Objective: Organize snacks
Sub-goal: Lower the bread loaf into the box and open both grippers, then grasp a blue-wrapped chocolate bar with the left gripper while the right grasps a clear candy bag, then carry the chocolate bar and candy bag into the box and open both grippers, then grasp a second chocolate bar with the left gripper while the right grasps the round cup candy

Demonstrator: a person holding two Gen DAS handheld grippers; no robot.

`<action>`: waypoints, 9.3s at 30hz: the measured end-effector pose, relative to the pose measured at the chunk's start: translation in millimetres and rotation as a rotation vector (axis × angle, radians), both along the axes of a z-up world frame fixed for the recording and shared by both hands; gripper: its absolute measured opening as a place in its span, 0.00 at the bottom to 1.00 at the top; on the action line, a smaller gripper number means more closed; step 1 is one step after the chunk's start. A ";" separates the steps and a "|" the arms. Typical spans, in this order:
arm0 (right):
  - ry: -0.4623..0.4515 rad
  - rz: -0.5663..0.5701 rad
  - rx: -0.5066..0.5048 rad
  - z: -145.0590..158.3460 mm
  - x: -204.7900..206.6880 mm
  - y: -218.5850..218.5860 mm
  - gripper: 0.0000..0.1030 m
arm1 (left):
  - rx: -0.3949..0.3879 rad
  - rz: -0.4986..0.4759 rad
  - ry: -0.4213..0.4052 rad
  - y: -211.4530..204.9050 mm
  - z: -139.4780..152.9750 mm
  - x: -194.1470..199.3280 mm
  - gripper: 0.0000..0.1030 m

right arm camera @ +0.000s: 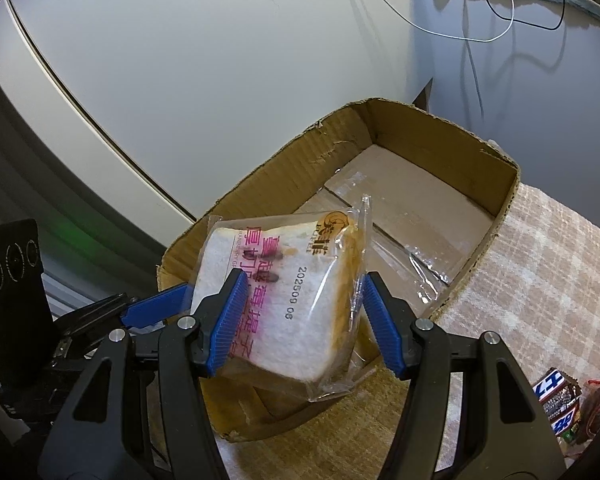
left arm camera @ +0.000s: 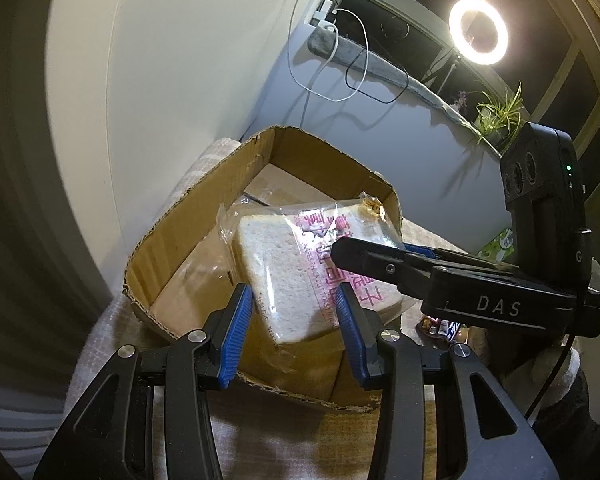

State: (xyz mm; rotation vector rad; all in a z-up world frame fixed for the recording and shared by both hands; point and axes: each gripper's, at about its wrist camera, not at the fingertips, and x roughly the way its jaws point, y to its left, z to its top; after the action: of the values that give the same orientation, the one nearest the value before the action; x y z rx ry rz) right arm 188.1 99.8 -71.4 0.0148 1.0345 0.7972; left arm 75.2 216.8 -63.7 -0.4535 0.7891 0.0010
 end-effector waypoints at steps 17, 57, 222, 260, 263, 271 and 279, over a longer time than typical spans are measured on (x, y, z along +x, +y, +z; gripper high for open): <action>-0.112 -0.029 -0.016 26.6 -30.1 -28.3 0.72 | 0.072 0.009 -0.035 -20.0 20.9 -21.6 0.40; -0.115 -0.323 -0.195 -15.0 -81.9 -282.9 0.69 | 0.144 -0.307 0.032 -180.8 -20.8 59.4 0.56; -0.246 -0.197 -0.100 58.3 -27.2 -175.2 0.74 | 0.237 -0.134 -0.113 -118.9 32.6 9.0 0.46; -0.051 -0.327 -0.235 -38.0 -65.6 -311.9 0.48 | 0.239 -0.469 0.059 -226.5 -37.3 93.7 0.38; -0.044 -0.312 -0.246 -42.9 -63.7 -305.6 0.48 | 0.236 -0.476 0.075 -225.7 -44.6 98.8 0.38; -0.063 -0.307 -0.270 -46.8 -65.5 -302.0 0.36 | 0.219 -0.465 0.090 -220.6 -55.1 101.2 0.26; -0.097 -0.290 -0.325 -47.7 -74.6 -295.1 0.35 | 0.191 -0.436 0.088 -211.1 -54.6 99.6 0.26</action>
State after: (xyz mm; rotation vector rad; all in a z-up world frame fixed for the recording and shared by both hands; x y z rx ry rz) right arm 113.5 -195.3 -119.1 -0.1471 1.0312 0.3583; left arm 174.8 5.7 -118.3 -0.0944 0.9522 -0.3085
